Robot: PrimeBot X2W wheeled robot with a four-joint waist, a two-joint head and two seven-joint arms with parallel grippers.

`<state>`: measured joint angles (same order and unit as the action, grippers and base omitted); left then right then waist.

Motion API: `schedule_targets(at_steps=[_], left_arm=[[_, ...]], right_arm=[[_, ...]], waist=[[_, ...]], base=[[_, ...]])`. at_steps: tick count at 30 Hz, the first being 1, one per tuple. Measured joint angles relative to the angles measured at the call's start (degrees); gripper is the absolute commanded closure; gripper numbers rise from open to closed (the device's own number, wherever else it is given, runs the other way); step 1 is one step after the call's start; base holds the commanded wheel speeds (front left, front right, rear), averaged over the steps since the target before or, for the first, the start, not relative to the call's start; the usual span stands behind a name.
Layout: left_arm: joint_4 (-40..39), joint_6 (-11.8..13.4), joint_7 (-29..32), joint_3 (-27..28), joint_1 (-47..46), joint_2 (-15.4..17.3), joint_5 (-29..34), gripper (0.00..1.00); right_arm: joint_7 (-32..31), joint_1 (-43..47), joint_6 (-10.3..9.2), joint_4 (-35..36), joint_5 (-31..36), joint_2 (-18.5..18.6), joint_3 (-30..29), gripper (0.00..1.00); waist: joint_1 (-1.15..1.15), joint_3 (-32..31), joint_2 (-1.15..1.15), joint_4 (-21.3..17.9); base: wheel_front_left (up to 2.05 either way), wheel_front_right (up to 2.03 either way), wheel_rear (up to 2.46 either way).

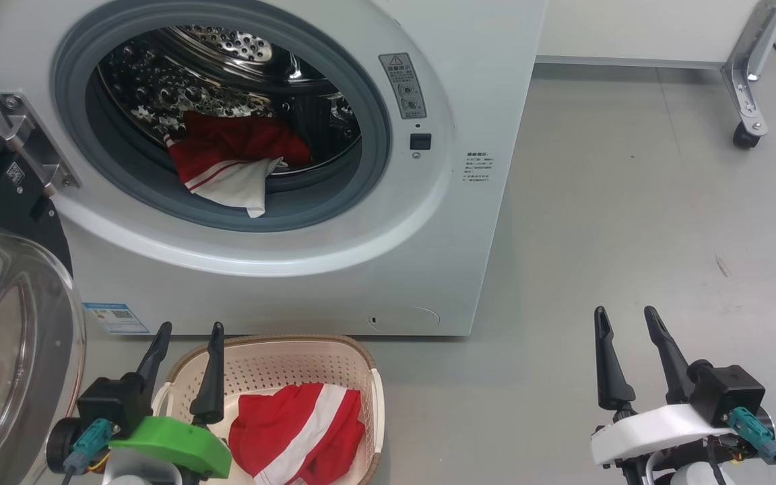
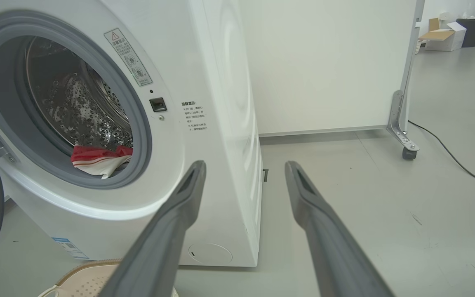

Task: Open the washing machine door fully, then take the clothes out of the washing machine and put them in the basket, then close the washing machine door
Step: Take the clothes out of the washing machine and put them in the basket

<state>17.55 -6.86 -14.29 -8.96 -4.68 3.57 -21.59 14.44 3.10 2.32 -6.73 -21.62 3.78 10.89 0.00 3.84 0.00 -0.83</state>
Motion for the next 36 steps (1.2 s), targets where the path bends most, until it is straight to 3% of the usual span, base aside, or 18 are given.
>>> schedule_targets(at_steps=[36], left_arm=[[-2.3, 0.0, 0.0, 0.6, 1.2, -0.6, 1.2, 0.0]], right_arm=[[0.0, 0.0, 0.0, 0.7, 0.1, -0.1, 0.0, 0.0]], waist=[[0.0, 1.2, 0.0, -0.5]], base=[[0.0, 0.0, 0.0]])
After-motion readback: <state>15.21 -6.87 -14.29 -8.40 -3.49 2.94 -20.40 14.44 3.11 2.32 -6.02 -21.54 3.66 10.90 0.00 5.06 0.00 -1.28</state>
